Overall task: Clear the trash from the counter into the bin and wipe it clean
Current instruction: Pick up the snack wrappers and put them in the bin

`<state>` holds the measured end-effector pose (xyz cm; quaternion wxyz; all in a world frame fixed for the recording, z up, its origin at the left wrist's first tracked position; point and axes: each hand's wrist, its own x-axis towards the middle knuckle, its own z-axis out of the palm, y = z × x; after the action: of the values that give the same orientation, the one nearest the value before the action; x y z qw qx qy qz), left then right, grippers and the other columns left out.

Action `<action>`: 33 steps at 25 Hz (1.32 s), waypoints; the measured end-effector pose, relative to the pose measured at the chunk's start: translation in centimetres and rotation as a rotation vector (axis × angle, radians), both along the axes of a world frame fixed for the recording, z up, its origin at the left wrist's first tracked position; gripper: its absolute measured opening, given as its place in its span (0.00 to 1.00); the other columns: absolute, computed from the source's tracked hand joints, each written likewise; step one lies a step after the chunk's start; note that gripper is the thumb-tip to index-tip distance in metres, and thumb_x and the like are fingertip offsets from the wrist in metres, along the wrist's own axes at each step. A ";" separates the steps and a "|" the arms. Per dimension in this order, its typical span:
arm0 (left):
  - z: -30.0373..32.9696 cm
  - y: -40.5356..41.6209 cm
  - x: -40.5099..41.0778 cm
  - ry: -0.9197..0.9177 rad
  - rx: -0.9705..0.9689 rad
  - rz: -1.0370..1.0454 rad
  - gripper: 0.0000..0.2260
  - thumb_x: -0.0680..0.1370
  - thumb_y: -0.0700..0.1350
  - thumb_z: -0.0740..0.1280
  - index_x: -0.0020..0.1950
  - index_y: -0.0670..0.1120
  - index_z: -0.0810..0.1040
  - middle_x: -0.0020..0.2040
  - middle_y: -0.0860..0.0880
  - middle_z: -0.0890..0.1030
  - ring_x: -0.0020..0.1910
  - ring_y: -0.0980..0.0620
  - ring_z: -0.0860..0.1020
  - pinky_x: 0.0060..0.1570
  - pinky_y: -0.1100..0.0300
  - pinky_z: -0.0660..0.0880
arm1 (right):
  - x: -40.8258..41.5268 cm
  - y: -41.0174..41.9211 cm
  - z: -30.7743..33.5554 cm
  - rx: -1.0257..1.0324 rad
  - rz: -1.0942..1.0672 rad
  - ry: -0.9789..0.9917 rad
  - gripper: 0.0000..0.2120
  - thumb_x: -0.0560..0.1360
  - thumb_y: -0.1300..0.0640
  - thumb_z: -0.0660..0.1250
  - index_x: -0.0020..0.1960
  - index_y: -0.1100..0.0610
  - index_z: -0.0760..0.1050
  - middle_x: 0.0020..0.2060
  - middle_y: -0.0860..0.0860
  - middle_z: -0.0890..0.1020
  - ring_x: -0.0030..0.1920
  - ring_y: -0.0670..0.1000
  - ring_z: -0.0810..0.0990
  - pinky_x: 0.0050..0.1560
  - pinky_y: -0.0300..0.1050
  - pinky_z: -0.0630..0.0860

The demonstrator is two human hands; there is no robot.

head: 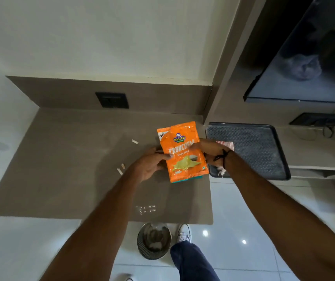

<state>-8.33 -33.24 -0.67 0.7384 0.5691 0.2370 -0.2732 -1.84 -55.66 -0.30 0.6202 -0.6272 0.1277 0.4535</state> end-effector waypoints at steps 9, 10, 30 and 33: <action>1.4 6.5 -16.0 -0.114 0.018 -0.221 0.15 0.75 0.30 0.70 0.60 0.42 0.81 0.50 0.47 0.88 0.46 0.49 0.87 0.41 0.59 0.85 | -20.0 4.1 0.8 -0.125 -0.062 -0.145 0.22 0.73 0.66 0.75 0.64 0.51 0.78 0.53 0.50 0.88 0.49 0.53 0.88 0.45 0.50 0.85; 0.8 7.0 -17.8 -0.112 0.075 -0.240 0.16 0.75 0.29 0.70 0.62 0.40 0.81 0.51 0.45 0.87 0.46 0.48 0.86 0.42 0.59 0.85 | -21.8 4.8 0.3 -0.142 -0.050 -0.151 0.22 0.73 0.67 0.74 0.63 0.52 0.79 0.51 0.50 0.88 0.48 0.52 0.88 0.44 0.49 0.85; -41.7 5.1 -30.2 -0.209 0.879 -0.160 0.12 0.67 0.41 0.81 0.47 0.40 0.87 0.43 0.41 0.88 0.41 0.44 0.85 0.39 0.64 0.70 | -34.1 9.7 -41.0 -0.829 0.008 -0.460 0.09 0.66 0.65 0.67 0.42 0.57 0.84 0.38 0.59 0.86 0.40 0.63 0.81 0.35 0.44 0.70; -46.1 5.8 -30.9 -0.175 0.863 -0.188 0.18 0.66 0.38 0.78 0.56 0.42 0.86 0.49 0.42 0.88 0.48 0.43 0.85 0.46 0.63 0.76 | -34.8 9.9 -45.5 -0.811 0.011 -0.432 0.15 0.69 0.62 0.70 0.54 0.53 0.86 0.47 0.56 0.88 0.49 0.59 0.84 0.45 0.46 0.79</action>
<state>-39.21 -27.41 -46.75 0.4227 0.8651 0.2130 -0.1661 -36.68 -45.74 -45.82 0.3347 -0.9001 0.1592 0.2290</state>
